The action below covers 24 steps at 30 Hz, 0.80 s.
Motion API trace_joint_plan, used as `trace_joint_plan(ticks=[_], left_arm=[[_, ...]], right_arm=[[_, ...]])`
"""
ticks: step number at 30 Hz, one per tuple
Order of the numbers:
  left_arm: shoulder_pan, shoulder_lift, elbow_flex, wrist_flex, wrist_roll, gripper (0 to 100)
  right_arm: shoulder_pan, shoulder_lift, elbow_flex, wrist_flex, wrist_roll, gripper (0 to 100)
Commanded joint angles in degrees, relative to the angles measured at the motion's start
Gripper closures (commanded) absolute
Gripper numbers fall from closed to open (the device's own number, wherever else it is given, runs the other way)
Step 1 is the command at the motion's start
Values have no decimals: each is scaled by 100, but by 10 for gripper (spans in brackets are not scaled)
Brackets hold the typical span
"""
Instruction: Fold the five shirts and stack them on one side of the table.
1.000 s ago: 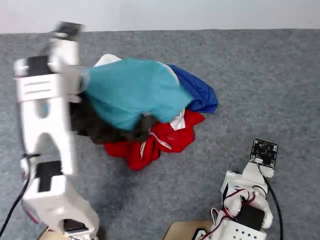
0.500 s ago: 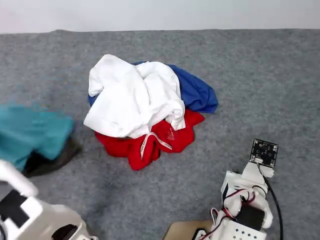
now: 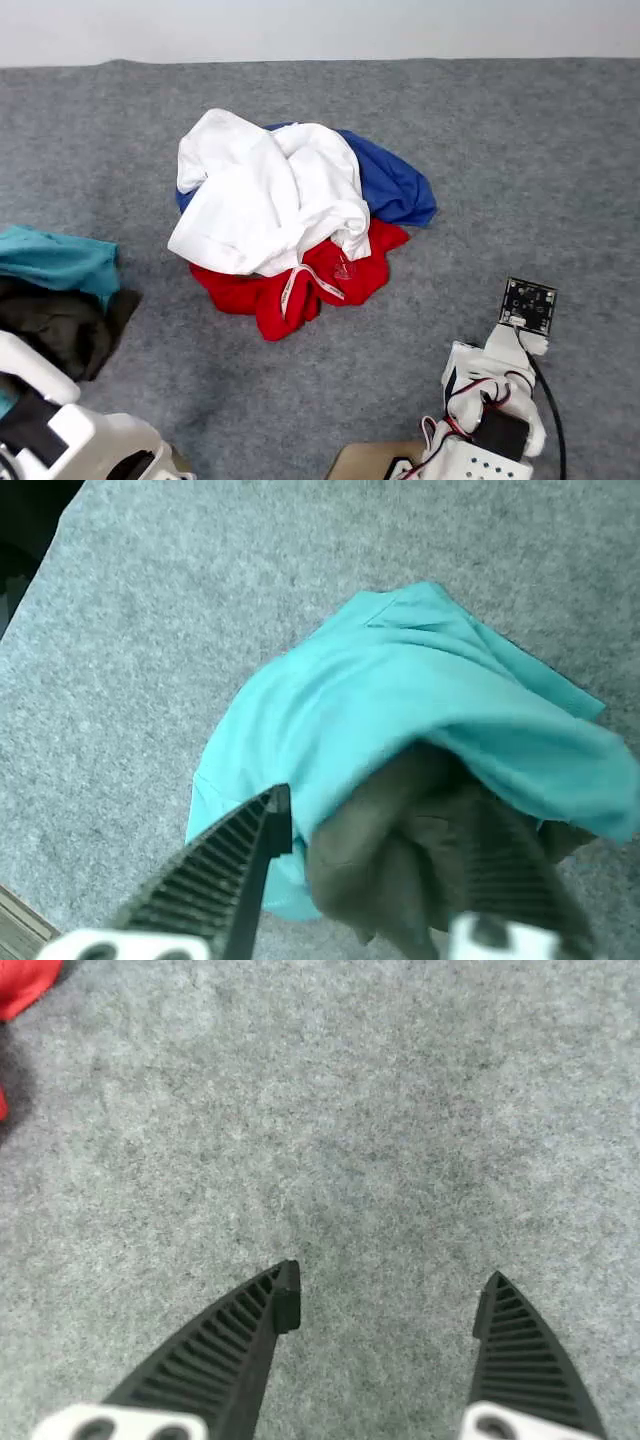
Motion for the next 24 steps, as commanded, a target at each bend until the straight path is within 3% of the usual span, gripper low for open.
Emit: trace_joint_plan(ticks=[1,7,14,18,24], left_arm=[[229,-264,-189,97,-18,667],[1451,-360,-189,97,26,669],[4097,-343,-171,62,1020,670],[5512,62,4,-18,1196,670],[6523,1327,435,-624,1354,669]], right_arm=[[48,-75,-35,-40,70,711],[48,-75,-35,-40,70,711],[40,-75,-18,-40,53,711],[40,-75,-18,-40,62,711],[40,-75,53,-40,70,711]])
